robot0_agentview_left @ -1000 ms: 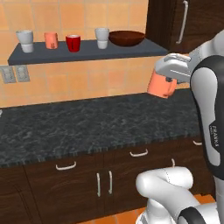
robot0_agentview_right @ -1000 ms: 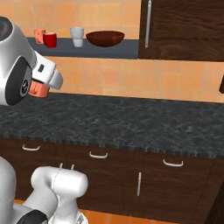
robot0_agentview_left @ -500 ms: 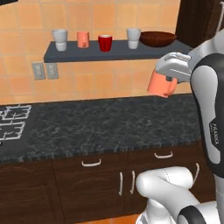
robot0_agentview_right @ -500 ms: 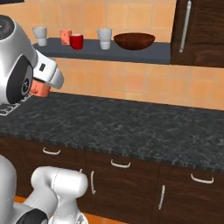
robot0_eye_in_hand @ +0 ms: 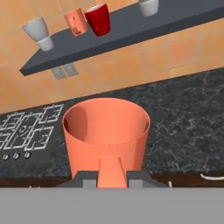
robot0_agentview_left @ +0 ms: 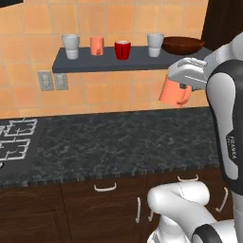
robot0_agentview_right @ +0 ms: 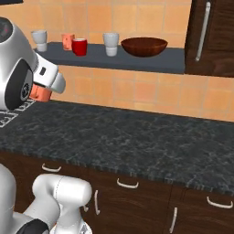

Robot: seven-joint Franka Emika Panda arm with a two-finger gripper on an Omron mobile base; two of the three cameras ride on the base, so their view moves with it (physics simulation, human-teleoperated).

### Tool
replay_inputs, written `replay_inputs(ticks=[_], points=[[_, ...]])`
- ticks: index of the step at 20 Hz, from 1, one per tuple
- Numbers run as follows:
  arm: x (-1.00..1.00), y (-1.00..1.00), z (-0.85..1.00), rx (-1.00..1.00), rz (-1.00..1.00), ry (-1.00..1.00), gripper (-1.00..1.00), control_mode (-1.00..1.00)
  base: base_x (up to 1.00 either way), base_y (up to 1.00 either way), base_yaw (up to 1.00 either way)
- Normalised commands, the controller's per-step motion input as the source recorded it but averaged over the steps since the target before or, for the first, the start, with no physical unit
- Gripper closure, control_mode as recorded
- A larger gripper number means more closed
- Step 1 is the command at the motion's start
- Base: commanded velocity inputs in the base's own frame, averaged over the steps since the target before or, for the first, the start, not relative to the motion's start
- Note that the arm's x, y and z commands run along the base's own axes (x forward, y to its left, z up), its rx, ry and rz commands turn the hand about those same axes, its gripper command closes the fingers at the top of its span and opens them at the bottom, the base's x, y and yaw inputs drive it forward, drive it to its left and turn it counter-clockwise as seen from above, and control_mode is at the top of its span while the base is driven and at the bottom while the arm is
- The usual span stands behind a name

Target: Gather all objects into one cabinet and sort the glasses and bowls to opposite sides.

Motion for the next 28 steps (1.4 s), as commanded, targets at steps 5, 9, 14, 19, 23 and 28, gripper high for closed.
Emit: replay_inputs(ticks=[5, 9, 14, 19, 23, 28], points=[[0.00, 0.00, 0.00, 0.00, 0.00, 0.00, 1.00, 1.00, 0.48, 0.50, 0.00], [0.00, 0.00, 0.00, 0.00, 0.00, 0.00, 1.00, 1.00, 0.21, 0.48, 0.00], [0.00, 0.00, 0.00, 0.00, 0.00, 0.00, 1.00, 1.00, 0.14, 0.09, -0.09], [0.00, 0.00, 0.00, 0.00, 0.00, 0.00, 1.00, 1.00, 0.14, 0.05, -0.10], [0.00, 0.00, 0.00, 0.00, 0.00, 0.00, 1.00, 1.00, 0.34, 0.00, -0.03], [0.00, 0.00, 0.00, 0.00, 0.00, 0.00, 1.00, 1.00, 0.26, 0.02, 0.00]])
